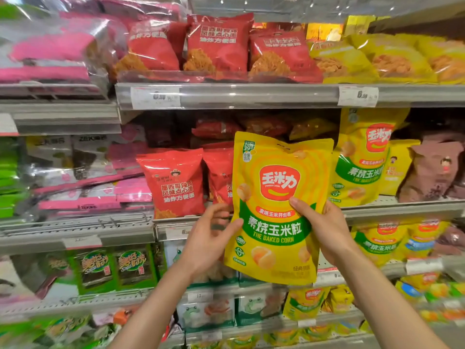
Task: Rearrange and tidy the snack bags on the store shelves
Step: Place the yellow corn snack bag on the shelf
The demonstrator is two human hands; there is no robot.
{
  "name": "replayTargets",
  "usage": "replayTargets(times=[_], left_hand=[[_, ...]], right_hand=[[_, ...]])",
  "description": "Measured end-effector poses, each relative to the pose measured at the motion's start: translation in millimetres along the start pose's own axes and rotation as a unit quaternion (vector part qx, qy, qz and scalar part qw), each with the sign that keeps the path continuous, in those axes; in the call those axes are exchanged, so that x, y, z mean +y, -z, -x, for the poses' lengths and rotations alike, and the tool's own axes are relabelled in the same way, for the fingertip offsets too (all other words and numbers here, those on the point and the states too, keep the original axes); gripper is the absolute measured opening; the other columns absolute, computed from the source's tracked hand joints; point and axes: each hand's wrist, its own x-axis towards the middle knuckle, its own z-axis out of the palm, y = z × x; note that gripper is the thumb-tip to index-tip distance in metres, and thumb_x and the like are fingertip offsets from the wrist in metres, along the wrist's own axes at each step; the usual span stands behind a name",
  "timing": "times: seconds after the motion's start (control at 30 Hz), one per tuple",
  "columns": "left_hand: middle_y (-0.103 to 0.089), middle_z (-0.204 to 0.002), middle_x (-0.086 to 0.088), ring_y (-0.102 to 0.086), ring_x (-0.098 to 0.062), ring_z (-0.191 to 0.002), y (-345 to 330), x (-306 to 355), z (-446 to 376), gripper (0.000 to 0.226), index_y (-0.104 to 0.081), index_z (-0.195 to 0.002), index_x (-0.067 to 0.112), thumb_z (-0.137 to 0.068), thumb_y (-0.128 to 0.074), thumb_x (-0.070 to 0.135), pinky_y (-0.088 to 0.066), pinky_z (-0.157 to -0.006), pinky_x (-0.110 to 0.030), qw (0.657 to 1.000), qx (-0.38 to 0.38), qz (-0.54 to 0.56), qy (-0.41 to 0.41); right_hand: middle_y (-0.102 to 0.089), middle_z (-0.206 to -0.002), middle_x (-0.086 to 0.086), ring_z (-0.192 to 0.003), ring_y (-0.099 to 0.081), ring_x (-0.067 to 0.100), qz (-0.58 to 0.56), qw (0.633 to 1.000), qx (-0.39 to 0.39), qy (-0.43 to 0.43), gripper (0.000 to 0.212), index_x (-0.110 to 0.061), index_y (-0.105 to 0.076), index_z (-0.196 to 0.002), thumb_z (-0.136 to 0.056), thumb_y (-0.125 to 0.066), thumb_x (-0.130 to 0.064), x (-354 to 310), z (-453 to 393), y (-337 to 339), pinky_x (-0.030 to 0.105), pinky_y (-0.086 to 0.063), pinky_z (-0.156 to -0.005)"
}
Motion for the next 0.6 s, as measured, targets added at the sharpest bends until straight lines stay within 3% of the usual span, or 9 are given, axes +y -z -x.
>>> replayTargets(times=[0.07,0.13,0.2,0.27,0.37,0.5,0.6], left_hand=[[-0.064,-0.122,0.014,-0.061,0.004,-0.110,-13.9,-3.6,0.8,0.067,-0.051,-0.135,0.033,-0.076,-0.073,0.057,-0.049,-0.085,-0.010,0.999,-0.042,0.033,0.009],[-0.067,-0.120,0.020,-0.061,0.006,-0.113,-26.5,-13.4,1.9,0.063,-0.051,-0.134,0.036,-0.079,-0.078,0.054,-0.049,-0.088,-0.013,0.997,-0.054,0.048,0.030],[-0.073,-0.111,0.020,-0.066,0.007,-0.108,-37.5,-22.5,6.3,0.051,-0.055,-0.127,0.031,-0.083,-0.081,0.037,-0.052,-0.086,-0.013,0.994,-0.059,0.083,0.044],[-0.077,-0.107,0.010,-0.071,-0.003,-0.106,-49.9,-31.2,12.7,0.051,-0.057,-0.124,0.021,-0.080,-0.082,0.028,-0.056,-0.083,-0.017,0.990,-0.055,0.118,0.057],[-0.073,-0.095,0.008,-0.069,0.013,-0.084,-68.2,-38.9,33.0,0.044,-0.057,-0.121,0.014,-0.084,-0.080,0.015,-0.052,-0.067,-0.008,0.987,-0.056,0.126,0.081],[-0.077,-0.107,0.012,-0.073,-0.004,-0.100,-96.5,-57.7,54.5,0.054,-0.060,-0.119,0.026,-0.074,-0.087,0.039,-0.059,-0.080,-0.023,0.984,-0.061,0.119,0.119],[-0.077,-0.106,0.016,-0.073,-0.001,-0.097,-129.0,-61.8,63.4,0.055,-0.059,-0.122,0.022,-0.074,-0.084,0.035,-0.057,-0.074,-0.016,0.980,-0.059,0.126,0.141]], right_hand=[[-0.081,-0.107,-0.002,-0.097,-0.078,0.017,0.006,1.000,0.004,-0.007,0.037,-0.023,-0.070,-0.118,-0.083,-0.081,-0.026,7.2,6.5,0.5,0.039,-0.059,-0.087],[-0.081,-0.108,0.000,-0.099,-0.078,0.019,0.014,1.000,0.003,-0.018,0.042,-0.020,-0.070,-0.121,-0.081,-0.081,-0.027,16.5,15.5,2.7,0.040,-0.060,-0.087],[-0.081,-0.106,0.000,-0.097,-0.078,0.019,0.015,0.999,0.003,-0.028,0.037,-0.019,-0.070,-0.119,-0.084,-0.079,-0.023,26.5,26.7,7.8,0.034,-0.062,-0.081],[-0.081,-0.103,-0.002,-0.095,-0.078,0.017,0.011,0.999,0.005,-0.038,0.034,-0.021,-0.070,-0.115,-0.082,-0.078,-0.023,38.2,37.1,16.0,0.029,-0.062,-0.076],[-0.081,-0.108,0.001,-0.100,-0.078,0.021,0.015,0.998,0.017,-0.063,0.042,-0.020,-0.071,-0.115,-0.076,-0.081,-0.029,58.7,50.5,32.6,0.040,-0.061,-0.087],[-0.078,-0.118,0.003,-0.110,-0.075,0.026,0.016,0.995,0.014,-0.100,0.050,-0.020,-0.071,-0.121,-0.075,-0.084,-0.034,85.8,62.4,65.1,0.049,-0.056,-0.098],[-0.079,-0.116,0.002,-0.107,-0.076,0.023,0.006,0.992,0.013,-0.122,0.044,-0.021,-0.069,-0.121,-0.079,-0.081,-0.027,103.0,64.5,100.5,0.044,-0.058,-0.095]])
